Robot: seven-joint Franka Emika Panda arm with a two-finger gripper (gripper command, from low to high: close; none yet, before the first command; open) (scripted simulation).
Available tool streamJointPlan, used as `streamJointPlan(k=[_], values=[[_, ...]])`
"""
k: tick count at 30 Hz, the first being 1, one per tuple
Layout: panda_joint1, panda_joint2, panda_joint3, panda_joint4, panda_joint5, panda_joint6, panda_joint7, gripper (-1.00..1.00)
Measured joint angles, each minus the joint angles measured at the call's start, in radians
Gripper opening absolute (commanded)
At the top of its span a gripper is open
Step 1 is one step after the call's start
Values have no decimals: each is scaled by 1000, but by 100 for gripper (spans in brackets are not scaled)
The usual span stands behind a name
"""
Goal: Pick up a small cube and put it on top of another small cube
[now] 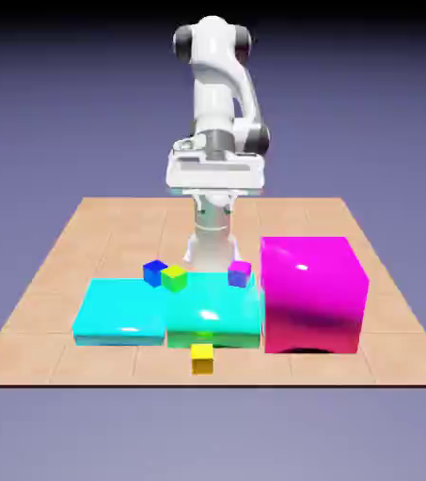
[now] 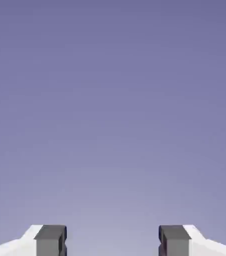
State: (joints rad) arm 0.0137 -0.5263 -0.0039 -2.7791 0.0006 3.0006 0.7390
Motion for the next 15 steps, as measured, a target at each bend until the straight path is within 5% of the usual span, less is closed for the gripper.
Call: streamJointPlan(k=[15], values=[[21, 544, -48, 384, 7, -452, -25, 0]])
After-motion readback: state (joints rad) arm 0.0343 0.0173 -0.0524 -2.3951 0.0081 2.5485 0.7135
